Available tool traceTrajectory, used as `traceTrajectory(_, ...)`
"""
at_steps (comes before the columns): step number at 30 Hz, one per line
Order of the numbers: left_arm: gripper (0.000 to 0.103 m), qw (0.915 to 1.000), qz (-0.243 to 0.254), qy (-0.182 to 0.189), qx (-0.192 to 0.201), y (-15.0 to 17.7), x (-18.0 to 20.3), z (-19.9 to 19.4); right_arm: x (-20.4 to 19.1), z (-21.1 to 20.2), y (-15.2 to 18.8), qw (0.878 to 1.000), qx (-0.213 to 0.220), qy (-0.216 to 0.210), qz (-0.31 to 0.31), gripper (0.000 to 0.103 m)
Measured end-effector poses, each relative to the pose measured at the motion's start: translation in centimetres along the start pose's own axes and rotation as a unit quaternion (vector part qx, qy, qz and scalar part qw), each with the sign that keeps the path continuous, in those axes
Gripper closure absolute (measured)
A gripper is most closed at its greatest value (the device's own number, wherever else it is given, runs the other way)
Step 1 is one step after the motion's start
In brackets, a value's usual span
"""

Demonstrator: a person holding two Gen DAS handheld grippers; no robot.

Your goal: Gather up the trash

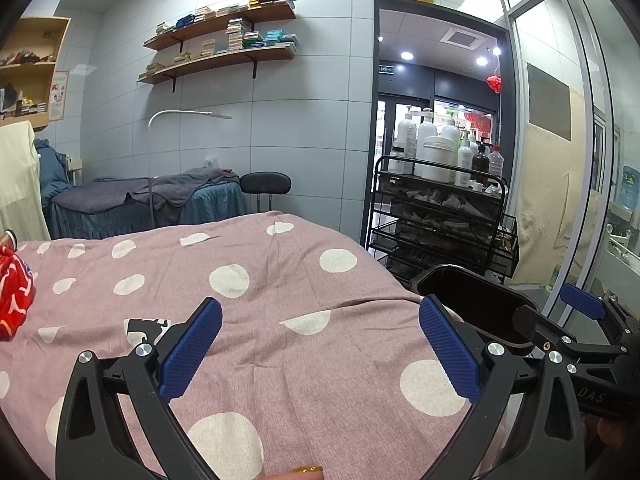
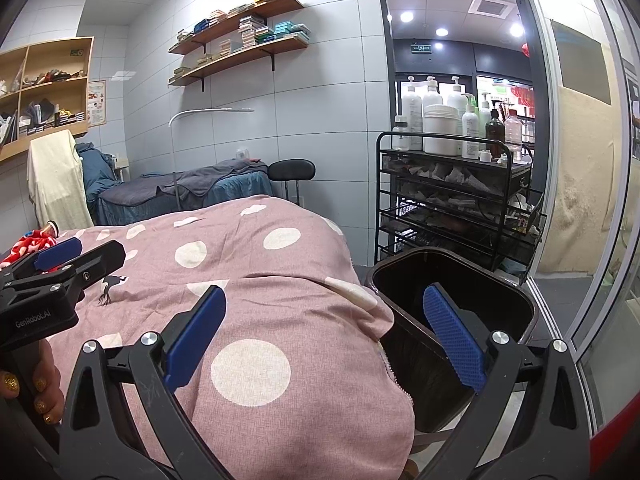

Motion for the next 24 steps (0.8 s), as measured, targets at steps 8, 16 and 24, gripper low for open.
traceTrajectory(8,0.005,1.0,0.001,0.0,-0.001,0.01,0.05,-0.03,-0.03,0.03,-0.01,1.0,0.0,0.001,0.0,0.005)
traceTrajectory(16,0.005,1.0,0.002,0.001,0.0,0.13,-0.13,0.0,-0.11,0.06,0.03,1.0,0.0,0.001,0.0,0.005)
traceTrajectory(24,0.005,1.0,-0.001,0.004,-0.003,0.05,-0.55,0.32,-0.08,0.07,0.01,1.0,-0.001,0.0,0.0,0.005)
Point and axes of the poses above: each gripper's, at about its wrist camera, not at the fingertips, and z roughly the way its jaws point, x to its right, y to its underside, the point moved 3 cm from there along z, roughly the way its jaws point, and after that the axes turned 10 degrees about -x, right-handed, at the moved point
